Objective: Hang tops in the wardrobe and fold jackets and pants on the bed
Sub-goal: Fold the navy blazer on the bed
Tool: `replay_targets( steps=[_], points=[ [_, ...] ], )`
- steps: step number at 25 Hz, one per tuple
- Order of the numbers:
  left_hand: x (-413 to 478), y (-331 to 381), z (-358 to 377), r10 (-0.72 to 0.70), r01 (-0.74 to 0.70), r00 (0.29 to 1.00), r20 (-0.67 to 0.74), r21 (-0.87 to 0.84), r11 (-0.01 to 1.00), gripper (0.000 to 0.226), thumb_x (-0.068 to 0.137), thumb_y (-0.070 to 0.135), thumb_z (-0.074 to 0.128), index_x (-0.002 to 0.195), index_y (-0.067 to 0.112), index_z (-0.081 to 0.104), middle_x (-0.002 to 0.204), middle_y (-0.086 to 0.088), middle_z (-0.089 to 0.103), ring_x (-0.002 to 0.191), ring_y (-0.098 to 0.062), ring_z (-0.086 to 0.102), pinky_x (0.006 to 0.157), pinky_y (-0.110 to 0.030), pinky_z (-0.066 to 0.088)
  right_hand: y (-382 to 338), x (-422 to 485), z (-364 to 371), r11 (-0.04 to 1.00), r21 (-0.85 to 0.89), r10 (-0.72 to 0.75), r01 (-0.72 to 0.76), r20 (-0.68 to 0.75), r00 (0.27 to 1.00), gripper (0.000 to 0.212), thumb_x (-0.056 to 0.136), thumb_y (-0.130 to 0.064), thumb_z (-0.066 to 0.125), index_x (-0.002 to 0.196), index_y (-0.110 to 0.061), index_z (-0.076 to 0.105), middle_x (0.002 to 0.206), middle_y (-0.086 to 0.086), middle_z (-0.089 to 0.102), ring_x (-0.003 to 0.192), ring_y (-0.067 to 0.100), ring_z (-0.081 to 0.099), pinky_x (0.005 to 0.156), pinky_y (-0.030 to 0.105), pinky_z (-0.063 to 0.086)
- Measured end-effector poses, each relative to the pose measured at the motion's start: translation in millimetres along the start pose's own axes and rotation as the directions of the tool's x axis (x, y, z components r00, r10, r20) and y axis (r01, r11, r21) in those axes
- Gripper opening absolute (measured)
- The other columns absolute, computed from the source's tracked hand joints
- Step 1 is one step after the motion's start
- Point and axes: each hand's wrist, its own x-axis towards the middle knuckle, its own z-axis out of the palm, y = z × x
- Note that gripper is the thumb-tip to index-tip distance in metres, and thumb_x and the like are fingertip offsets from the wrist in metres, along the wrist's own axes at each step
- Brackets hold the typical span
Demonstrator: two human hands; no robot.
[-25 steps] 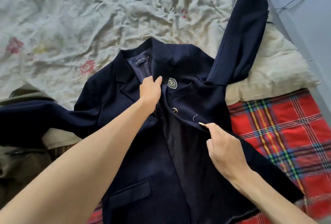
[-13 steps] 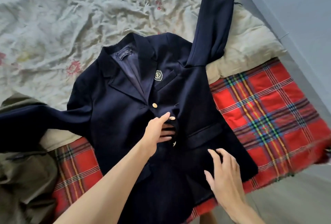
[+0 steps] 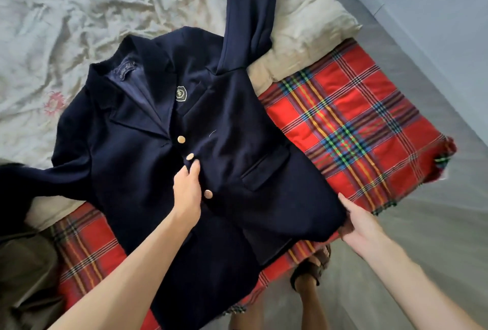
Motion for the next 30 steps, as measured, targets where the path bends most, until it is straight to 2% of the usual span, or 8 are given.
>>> replay_targets(
  steps=[5, 12, 15, 18, 21, 24, 28, 30],
  points=[
    [-44.8, -24.3, -7.0, -0.148, 0.18, 0.941, 0.305, -0.079, 0.981, 0.039, 0.096, 0.047, 0.056, 0.127, 0.024, 0.064, 0.12, 0.005, 0.071, 0.111, -0.015, 0.068, 0.099, -0.042, 0.051, 14.9, -21.9, -12.5, 0.984, -0.17, 0.106, -0.052, 0.327, 0.939, 0.041, 0.092, -0.027, 0.062, 0.131, -0.018, 0.058, 0.124, 0.001, 0.069, 0.119, 0.021, 0.062, 0.103, 0.04, 0.045],
    [-97.3, -67.7, 4.7, 0.033, -0.048, 0.955, 0.294, 0.045, 0.998, 0.019, 0.1, 0.014, 0.056, 0.117, 0.013, 0.065, 0.099, 0.0, 0.076, 0.082, -0.018, 0.072, 0.063, -0.03, 0.056, 15.1, -22.2, -21.9, 0.96, -0.279, 0.097, -0.003, 0.325, 0.941, 0.023, 0.1, -0.014, 0.053, 0.12, -0.01, 0.063, 0.112, 0.013, 0.073, 0.077, 0.023, 0.073, 0.057, 0.031, 0.058],
    [-104.3, -71.0, -0.8, -0.138, 0.101, 0.947, 0.289, 0.138, 0.985, 0.012, 0.1, 0.016, 0.057, 0.102, 0.006, 0.064, 0.077, -0.01, 0.07, 0.051, -0.022, 0.06, 0.051, -0.032, 0.053, 10.9, -28.9, -28.6, 0.862, -0.504, 0.234, -0.047, 0.315, 0.92, 0.018, 0.103, -0.017, 0.05, 0.109, -0.005, 0.061, 0.089, 0.012, 0.074, 0.056, 0.02, 0.068, 0.052, 0.03, 0.057],
    [-97.5, -81.0, -13.3, -0.273, 0.168, 0.931, 0.24, 0.381, 0.909, 0.011, 0.094, 0.022, 0.067, 0.096, 0.012, 0.064, 0.097, -0.012, 0.074, 0.078, -0.022, 0.073, 0.076, -0.036, 0.059, 8.2, -15.7, -27.5, 0.692, -0.712, 0.002, 0.116, 0.162, 0.987, 0.02, 0.102, -0.012, 0.05, 0.119, -0.002, 0.054, 0.093, 0.012, 0.071, 0.07, 0.023, 0.07, 0.06, 0.029, 0.055],
    [-58.0, -47.9, -9.9, -0.119, 0.12, 0.989, 0.085, -0.004, 0.993, 0.023, 0.094, 0.031, 0.065, 0.111, 0.015, 0.064, 0.105, -0.004, 0.071, 0.094, -0.019, 0.068, 0.087, -0.033, 0.055, -8.0, -1.4, -17.2, 0.697, -0.647, -0.365, 0.309, 0.05, 0.93, 0.035, 0.099, -0.019, 0.056, 0.13, -0.007, 0.046, 0.112, 0.012, 0.066, 0.085, 0.023, 0.07, 0.081, 0.041, 0.058],
    [-8.5, -2.2, 1.7, -0.164, 0.174, 0.984, 0.063, -0.228, 0.958, 0.021, 0.095, 0.043, 0.06, 0.098, 0.022, 0.065, 0.096, 0.007, 0.07, 0.089, -0.014, 0.068, 0.077, -0.027, 0.052, -17.9, 4.9, -6.9, 0.525, -0.77, -0.513, 0.362, 0.052, 0.857, 0.033, 0.095, -0.043, 0.06, 0.118, -0.022, 0.047, 0.106, 0.001, 0.061, 0.089, 0.021, 0.064, 0.083, 0.043, 0.051],
    [13.7, 13.0, 11.9, 0.161, -0.135, 0.954, -0.252, 0.116, 0.984, 0.038, 0.096, 0.03, 0.059, 0.068, 0.018, 0.036, 0.066, 0.005, 0.041, 0.06, -0.012, 0.035, 0.058, -0.03, 0.032, -26.8, 13.6, -7.5, 0.027, -0.908, -0.53, 0.418, 0.342, 0.776, 0.035, 0.093, -0.043, 0.061, 0.071, -0.016, 0.056, 0.077, -0.001, 0.055, 0.078, 0.022, 0.051, 0.068, 0.035, 0.035],
    [8.1, 7.7, 10.4, 0.321, -0.245, 0.895, -0.309, 0.26, 0.934, 0.033, 0.099, 0.026, 0.052, 0.072, 0.013, 0.04, 0.064, 0.006, 0.042, 0.059, -0.011, 0.038, 0.064, -0.03, 0.03, -38.3, 13.7, -13.6, 0.042, -0.868, -0.548, 0.495, 0.394, 0.738, 0.049, 0.088, -0.024, 0.07, 0.056, -0.01, 0.035, 0.061, 0.0, 0.039, 0.062, 0.02, 0.039, 0.061, 0.038, 0.027]
  ],
)
